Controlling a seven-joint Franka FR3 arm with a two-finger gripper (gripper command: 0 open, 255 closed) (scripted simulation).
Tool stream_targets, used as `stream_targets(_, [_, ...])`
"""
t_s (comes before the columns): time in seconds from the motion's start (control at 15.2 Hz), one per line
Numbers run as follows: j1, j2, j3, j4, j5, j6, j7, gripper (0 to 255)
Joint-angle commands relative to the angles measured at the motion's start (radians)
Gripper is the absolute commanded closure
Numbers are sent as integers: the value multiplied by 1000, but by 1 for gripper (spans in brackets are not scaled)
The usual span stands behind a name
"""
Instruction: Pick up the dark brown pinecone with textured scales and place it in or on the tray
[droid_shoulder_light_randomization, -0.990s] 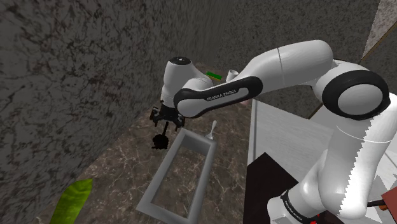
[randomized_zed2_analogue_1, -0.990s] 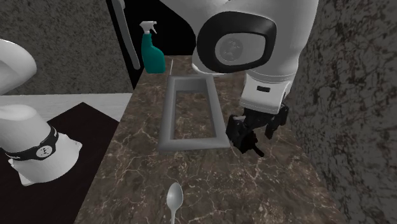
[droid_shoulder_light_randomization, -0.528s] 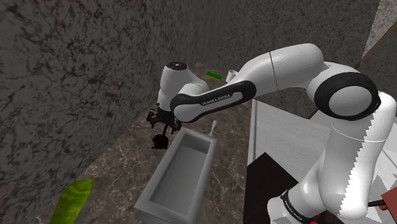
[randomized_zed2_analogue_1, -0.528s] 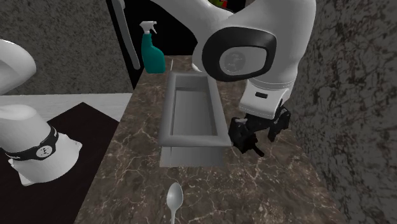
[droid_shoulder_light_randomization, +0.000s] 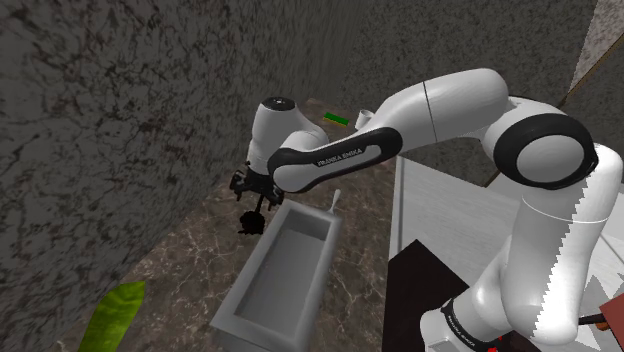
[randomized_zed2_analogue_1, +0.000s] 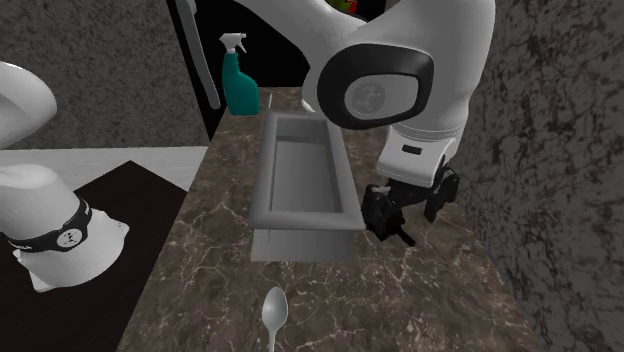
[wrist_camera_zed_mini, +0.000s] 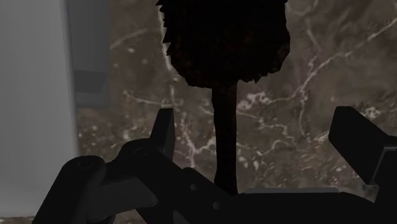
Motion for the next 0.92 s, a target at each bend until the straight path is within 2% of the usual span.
stream_targets(0.0, [-1, 41, -5, -6, -1, -11, -1, 255])
stream_targets(0.2, [9, 52, -2, 39, -1, -46, 6, 255])
stream_targets(0.4, [16, 46, 1, 39, -1, -52, 16, 255])
stream_targets(0.59, [2, 40, -4, -8, -2, -10, 4, 255])
stream_targets(0.86, [-1, 7, 1, 2, 10, -51, -4, 255])
